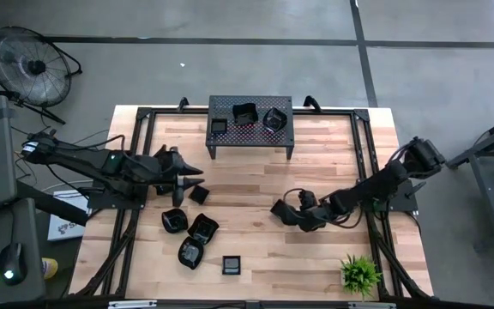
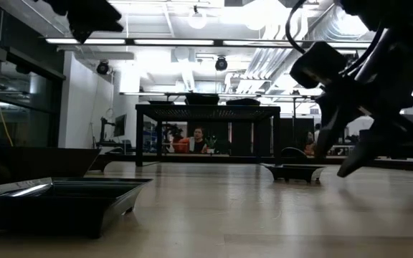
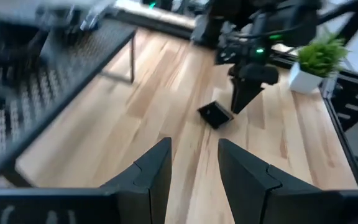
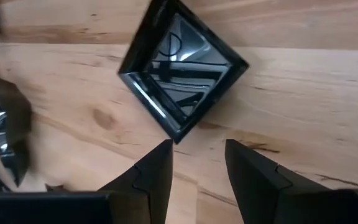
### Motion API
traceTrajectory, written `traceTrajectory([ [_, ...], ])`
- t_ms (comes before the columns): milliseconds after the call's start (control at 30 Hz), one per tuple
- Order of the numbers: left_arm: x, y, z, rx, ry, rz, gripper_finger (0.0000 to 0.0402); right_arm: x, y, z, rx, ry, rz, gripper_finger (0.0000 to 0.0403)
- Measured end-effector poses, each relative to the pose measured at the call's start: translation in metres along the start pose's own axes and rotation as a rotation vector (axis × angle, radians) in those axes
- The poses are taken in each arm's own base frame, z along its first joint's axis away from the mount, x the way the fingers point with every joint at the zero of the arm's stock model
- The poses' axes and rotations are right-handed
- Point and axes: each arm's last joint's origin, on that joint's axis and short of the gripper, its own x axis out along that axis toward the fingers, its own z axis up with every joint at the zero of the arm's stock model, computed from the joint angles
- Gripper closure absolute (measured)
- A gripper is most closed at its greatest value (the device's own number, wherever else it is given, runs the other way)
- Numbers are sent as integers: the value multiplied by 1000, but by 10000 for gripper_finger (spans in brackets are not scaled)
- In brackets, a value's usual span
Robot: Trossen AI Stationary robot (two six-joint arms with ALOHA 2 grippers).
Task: Pick & Place Mini shaped plates
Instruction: Stack the square plate on top of the square plate on the shelf
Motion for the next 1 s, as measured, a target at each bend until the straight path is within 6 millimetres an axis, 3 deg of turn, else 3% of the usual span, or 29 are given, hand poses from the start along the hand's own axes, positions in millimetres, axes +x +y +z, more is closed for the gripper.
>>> traceTrajectory([
  [100,0,2,-4,-34,32,23,273,0,0,1,1,-12,-1,261],
  [533,0,2,-4,189,41,23,273,1,-2,7,3,-46,-33,261],
  [1000,0,2,-4,194,39,27,273,3,0,18,33,-81,-41,261],
])
